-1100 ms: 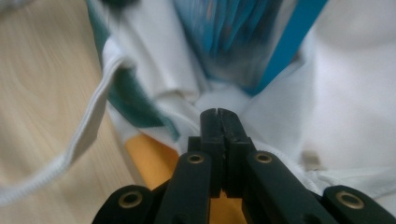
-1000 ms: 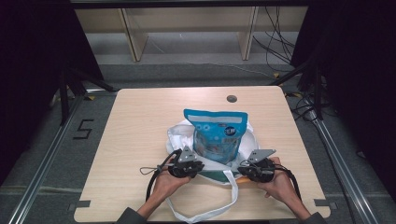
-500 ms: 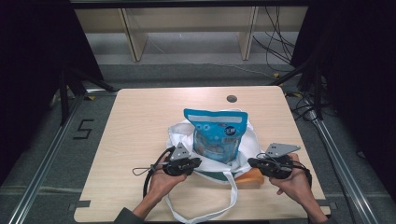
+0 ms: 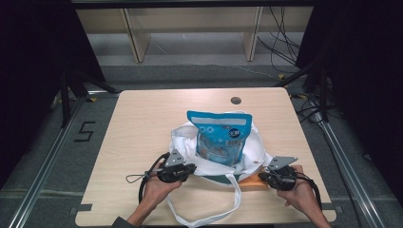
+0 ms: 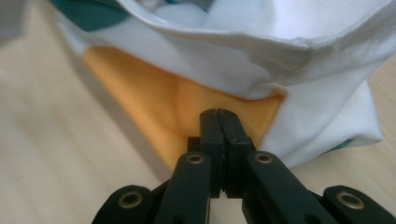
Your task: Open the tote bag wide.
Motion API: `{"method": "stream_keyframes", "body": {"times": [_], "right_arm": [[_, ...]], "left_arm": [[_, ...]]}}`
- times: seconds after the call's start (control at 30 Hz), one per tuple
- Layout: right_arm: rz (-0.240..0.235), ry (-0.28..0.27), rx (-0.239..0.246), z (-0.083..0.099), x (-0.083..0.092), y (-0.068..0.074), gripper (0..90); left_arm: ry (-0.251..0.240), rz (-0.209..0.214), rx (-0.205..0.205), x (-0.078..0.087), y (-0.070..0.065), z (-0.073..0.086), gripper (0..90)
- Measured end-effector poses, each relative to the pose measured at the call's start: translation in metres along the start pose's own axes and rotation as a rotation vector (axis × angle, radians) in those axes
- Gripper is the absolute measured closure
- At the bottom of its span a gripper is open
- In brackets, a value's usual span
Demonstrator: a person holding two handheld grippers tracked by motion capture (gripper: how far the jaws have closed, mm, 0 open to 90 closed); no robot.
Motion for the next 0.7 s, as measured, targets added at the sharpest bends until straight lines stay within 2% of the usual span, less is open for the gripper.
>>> {"method": "stream_keyframes", "body": {"times": [0.07, 0.13, 0.23, 0.3, 0.37, 0.4, 0.43, 0.5, 0.53, 0.57, 0.6, 0.7], "right_arm": [[0.018, 0.021, 0.022, -0.001, -0.007, -0.005, 90.0], [0.05, 0.025, 0.029, -0.003, -0.014, -0.012, 90.0], [0.081, 0.034, 0.035, -0.008, -0.022, -0.021, 90.0], [0.107, 0.031, 0.032, -0.013, -0.029, -0.032, 90.0], [0.121, 0.035, 0.024, -0.018, -0.035, -0.04, 90.0], [0.13, 0.033, 0.036, -0.02, -0.037, -0.043, 90.0], [0.131, 0.041, 0.022, -0.023, -0.039, -0.046, 90.0], [0.124, 0.054, 0.025, -0.025, -0.04, -0.05, 90.0], [0.137, 0.037, 0.006, -0.028, -0.046, -0.057, 90.0], [0.141, 0.03, 0.01, -0.029, -0.046, -0.059, 90.0], [0.125, 0.045, -0.002, -0.029, -0.045, -0.059, 90.0], [0.131, 0.004, -0.017, -0.028, -0.048, -0.06, 90.0]], "left_arm": [[0.026, -0.013, -0.009, -0.01, 0.0, 0.004, 84.3], [0.027, -0.003, 0.006, -0.021, -0.004, 0.006, 85.5], [0.033, -0.004, -0.001, -0.028, -0.006, 0.004, 87.0], [0.029, -0.016, 0.004, -0.032, -0.006, 0.003, 87.3], [0.036, -0.033, -0.007, -0.036, -0.005, 0.003, 87.8], [0.037, -0.04, -0.013, -0.039, -0.005, 0.002, 88.3], [0.042, -0.048, -0.02, -0.042, -0.004, 0.001, 88.7], [0.044, -0.056, -0.023, -0.046, -0.002, -0.001, 89.0], [0.044, -0.064, -0.029, -0.048, 0.0, -0.003, 89.0], [0.047, -0.068, -0.029, -0.048, 0.001, -0.003, 89.0], [0.044, -0.073, -0.026, -0.049, 0.003, -0.003, 89.1], [0.032, -0.08, -0.006, -0.052, 0.007, -0.004, 89.1]]}}
Point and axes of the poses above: each handheld gripper's, and its own axes: x roughly backward along the jaws, z roughly out of its underside, y roughly to its left, the point moved 4 cm from there along -x, roughly forward along the jaws, and after that the axes turned 8 degrees about -y, right-handed, at the moved point
